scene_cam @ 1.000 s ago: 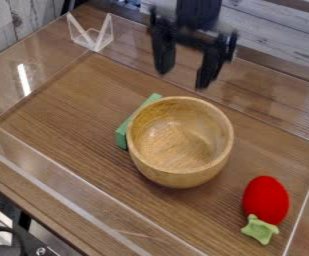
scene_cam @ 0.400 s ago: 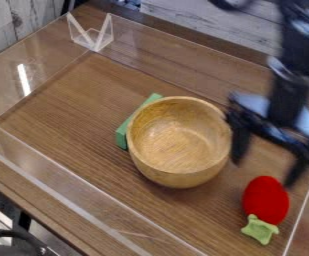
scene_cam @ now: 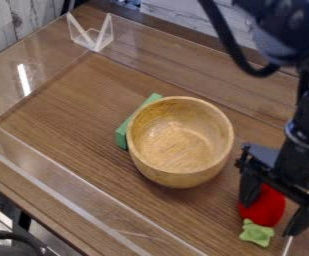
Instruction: Put the green block in the brown bowl
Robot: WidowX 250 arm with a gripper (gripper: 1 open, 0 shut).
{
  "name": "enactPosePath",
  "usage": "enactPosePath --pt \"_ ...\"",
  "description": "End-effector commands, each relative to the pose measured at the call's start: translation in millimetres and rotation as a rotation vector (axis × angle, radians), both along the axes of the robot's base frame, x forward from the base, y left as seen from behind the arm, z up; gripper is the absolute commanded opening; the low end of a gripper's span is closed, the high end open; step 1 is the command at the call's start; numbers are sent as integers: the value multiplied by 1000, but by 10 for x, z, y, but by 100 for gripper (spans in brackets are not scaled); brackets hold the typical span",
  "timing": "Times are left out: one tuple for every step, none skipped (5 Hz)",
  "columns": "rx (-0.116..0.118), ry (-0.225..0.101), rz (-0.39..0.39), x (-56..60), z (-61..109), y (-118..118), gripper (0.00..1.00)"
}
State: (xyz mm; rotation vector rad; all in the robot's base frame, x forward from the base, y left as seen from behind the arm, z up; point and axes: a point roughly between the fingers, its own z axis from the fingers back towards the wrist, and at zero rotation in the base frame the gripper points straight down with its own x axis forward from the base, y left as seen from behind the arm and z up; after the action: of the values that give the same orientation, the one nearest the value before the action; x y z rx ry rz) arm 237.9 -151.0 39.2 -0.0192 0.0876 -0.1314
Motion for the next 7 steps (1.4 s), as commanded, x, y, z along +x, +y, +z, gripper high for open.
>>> enactPosePath --pt "-12 -67 -1 -30 90 -55 100" --pt "-10 -98 12 -65 108 -63 100" --pt "-8 -126 -39 4 191 -59 0" --pt "-3 -159 -85 55 317 -85 100" --pt "-9 -175 -145 65 380 -87 100" --pt "-10 -185 -135 -38 304 -80 100" --pt "-21 -211 -114 -97 266 -49 100"
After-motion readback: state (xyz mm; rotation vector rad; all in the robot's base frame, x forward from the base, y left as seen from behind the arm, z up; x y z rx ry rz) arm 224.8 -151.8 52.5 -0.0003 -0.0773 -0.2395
